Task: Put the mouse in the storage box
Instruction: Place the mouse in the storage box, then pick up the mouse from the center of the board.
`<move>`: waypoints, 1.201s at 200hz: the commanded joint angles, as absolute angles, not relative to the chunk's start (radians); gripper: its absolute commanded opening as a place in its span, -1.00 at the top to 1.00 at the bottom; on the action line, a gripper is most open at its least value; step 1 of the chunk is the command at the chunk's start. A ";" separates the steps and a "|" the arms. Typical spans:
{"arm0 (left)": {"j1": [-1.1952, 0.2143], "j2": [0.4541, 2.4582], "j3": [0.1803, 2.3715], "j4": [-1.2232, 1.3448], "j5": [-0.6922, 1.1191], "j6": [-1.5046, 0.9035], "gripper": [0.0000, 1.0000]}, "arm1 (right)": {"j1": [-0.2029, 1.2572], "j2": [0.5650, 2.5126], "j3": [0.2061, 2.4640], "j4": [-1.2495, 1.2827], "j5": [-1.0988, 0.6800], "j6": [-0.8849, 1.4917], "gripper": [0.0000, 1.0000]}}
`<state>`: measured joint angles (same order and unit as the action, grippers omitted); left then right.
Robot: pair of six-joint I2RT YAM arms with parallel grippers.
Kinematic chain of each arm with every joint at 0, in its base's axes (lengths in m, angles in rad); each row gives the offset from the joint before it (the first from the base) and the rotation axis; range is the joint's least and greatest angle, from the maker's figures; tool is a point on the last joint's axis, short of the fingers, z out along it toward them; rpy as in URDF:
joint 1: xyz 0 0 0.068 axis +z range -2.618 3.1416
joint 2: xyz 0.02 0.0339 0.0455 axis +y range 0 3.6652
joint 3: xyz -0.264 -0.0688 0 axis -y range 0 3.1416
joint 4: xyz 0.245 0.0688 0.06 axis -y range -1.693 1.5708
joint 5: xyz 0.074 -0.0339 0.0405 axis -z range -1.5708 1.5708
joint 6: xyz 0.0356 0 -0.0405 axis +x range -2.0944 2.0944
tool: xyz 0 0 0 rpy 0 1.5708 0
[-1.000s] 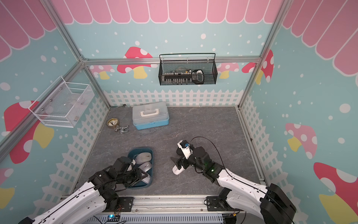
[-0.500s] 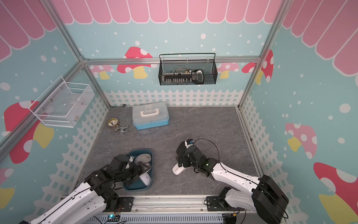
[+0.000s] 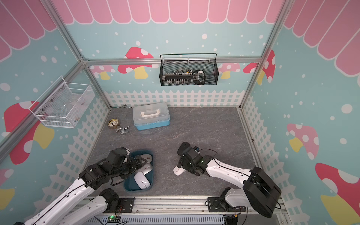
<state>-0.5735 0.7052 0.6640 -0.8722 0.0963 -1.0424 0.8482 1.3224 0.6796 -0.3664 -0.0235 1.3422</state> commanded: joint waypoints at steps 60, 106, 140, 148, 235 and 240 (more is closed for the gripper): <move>-0.517 0.695 0.692 -0.901 0.084 -0.944 -0.99 | 0.931 1.518 0.850 -0.501 0.027 1.517 -0.98; -0.508 0.674 0.669 -0.878 0.103 -0.928 -0.99 | 0.932 1.648 0.936 -0.593 0.044 1.539 -0.95; -0.505 0.676 0.645 -0.854 0.127 -0.918 -0.99 | 0.935 1.720 0.989 -0.624 0.095 1.499 -0.60; -0.505 0.676 0.644 -0.852 0.126 -0.914 -0.99 | 0.936 1.738 1.000 -0.631 0.106 1.483 -0.54; -0.492 0.672 0.624 -0.823 0.155 -0.887 -0.99 | 0.941 1.761 0.951 -0.487 0.109 1.224 -0.06; -0.492 0.673 0.626 -0.820 0.159 -0.884 -0.98 | 0.942 1.746 0.941 -0.470 0.111 1.202 0.00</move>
<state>-0.4984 0.6807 0.6304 -0.8433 0.1329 -0.9127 0.9451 1.7382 1.0336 -0.6128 0.1200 1.3552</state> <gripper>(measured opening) 0.993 0.616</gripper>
